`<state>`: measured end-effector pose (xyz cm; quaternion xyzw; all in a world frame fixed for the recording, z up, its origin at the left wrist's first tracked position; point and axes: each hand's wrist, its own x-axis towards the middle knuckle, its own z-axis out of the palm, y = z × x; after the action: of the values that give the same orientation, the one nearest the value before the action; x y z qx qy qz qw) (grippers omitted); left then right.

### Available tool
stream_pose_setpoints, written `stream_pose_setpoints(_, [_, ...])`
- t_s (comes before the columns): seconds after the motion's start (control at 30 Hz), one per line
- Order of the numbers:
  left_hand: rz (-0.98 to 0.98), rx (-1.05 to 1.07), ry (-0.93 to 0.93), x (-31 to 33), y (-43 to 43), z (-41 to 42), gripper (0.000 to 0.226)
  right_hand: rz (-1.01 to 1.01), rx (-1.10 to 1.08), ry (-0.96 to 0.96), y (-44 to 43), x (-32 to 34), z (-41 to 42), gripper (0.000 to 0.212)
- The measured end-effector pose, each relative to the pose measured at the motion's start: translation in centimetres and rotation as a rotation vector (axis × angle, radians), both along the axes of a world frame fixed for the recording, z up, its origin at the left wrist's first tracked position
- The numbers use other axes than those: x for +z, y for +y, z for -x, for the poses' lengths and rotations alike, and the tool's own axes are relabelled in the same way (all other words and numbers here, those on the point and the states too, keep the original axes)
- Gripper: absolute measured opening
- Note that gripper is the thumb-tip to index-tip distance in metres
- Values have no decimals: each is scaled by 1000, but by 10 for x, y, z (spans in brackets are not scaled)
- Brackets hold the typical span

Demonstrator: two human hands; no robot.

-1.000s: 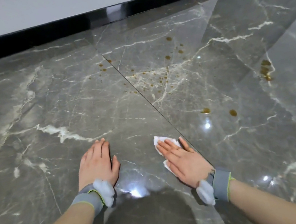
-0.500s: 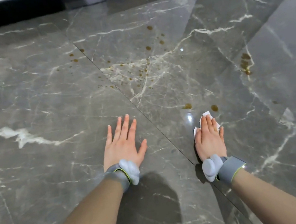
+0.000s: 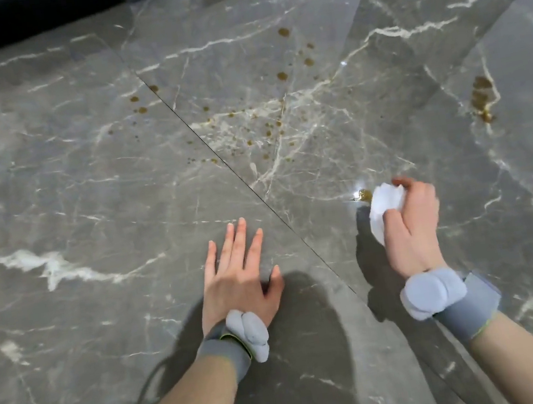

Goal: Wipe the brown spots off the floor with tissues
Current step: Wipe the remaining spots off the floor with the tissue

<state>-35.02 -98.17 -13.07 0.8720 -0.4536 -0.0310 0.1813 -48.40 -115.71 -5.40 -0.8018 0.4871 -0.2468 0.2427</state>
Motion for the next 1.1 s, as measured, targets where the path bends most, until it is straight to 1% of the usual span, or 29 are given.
stream_pose_setpoints(0.07, [-7, -1, 0, 1, 0, 1, 56, 105, -114, 42, -32, 11, 7, 56])
stream_pose_setpoints(0.13, [-22, 5, 12, 2, 0, -1, 56, 162, -254, 46, -59, 15, 21, 53])
stream_pose_setpoints(0.2, [-25, 5, 20, 1, -2, -1, 57, 132, -390, 48, -76, 11, 41, 51])
stream_pose_setpoints(0.23, [-27, 9, 26, 1, 0, -1, 57, 101, -411, 77, -79, 6, 50, 49])
stream_pose_setpoints(0.27, [-31, 16, 19, 3, -1, 0, 58, 82, -378, 129, -80, -1, 59, 48])
stream_pose_setpoints(0.37, [-85, 13, 12, 3, -1, 2, 60, 21, -184, 348, -73, -21, 71, 55])
stream_pose_setpoints(0.4, [-84, 18, 6, 3, 0, 2, 61, -11, -157, 383, -69, -26, 71, 51])
stream_pose_setpoints(0.47, [-81, 19, 0, 2, 0, 1, 62, -82, -179, 358, -65, -33, 68, 44])
stream_pose_setpoints(0.57, [-87, 28, 9, 4, -2, 0, 61, -222, -193, 240, -61, -35, 65, 57])
stream_pose_setpoints(0.6, [-94, 34, 10, 4, -2, -3, 60, -228, -172, 194, -61, -37, 63, 59])
stream_pose_setpoints(0.63, [-101, 36, 7, 4, -2, 0, 60, -213, -151, 161, -58, -34, 64, 56])
stream_pose_setpoints(0.7, [-110, 30, 0, 4, -2, 0, 59, -156, -141, 92, -58, -32, 52, 45])
stream_pose_setpoints(0.77, [-111, 29, -3, 3, -2, -1, 59, -113, -119, 84, -60, -36, 26, 41])
stream_pose_setpoints(0.83, [-107, 22, -13, 2, -2, -1, 59, -32, 37, 203, -48, -44, -4, 42])
stream_pose_setpoints(0.9, [-98, 14, -17, 2, -3, -1, 59, 55, 244, 314, -20, -54, -29, 50])
stream_pose_setpoints(1.0, [-73, 7, -16, 1, -3, -1, 60, 51, 509, 387, 30, -56, -50, 63])
stream_pose_setpoints(1.1, [-54, 1, -11, 1, -2, -1, 59, 49, 656, 411, 32, -51, -42, 63])
